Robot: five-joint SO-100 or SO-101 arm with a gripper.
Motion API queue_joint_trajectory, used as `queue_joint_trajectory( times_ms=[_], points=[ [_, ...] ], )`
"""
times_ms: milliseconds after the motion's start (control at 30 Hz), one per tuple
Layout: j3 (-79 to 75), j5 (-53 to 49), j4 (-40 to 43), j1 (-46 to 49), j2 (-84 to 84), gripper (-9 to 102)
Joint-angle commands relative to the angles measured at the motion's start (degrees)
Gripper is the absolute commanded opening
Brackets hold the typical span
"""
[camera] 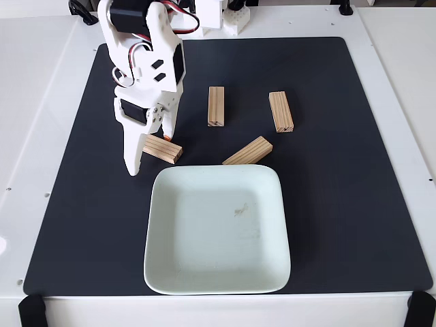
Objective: Pick up the wooden block and place them on the plate.
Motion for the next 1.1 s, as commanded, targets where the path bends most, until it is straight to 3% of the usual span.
queue_joint_trajectory(
  times_ms=[0,600,900,1067],
  points=[
    [-1.76,-0.18,-0.70,-0.35,0.44,38],
    [-1.49,0.53,-0.70,-0.18,0.35,37],
    [-1.49,0.53,-0.70,-0.18,0.35,0],
    [-1.49,0.62,-0.70,-0.09,0.35,0]
  ],
)
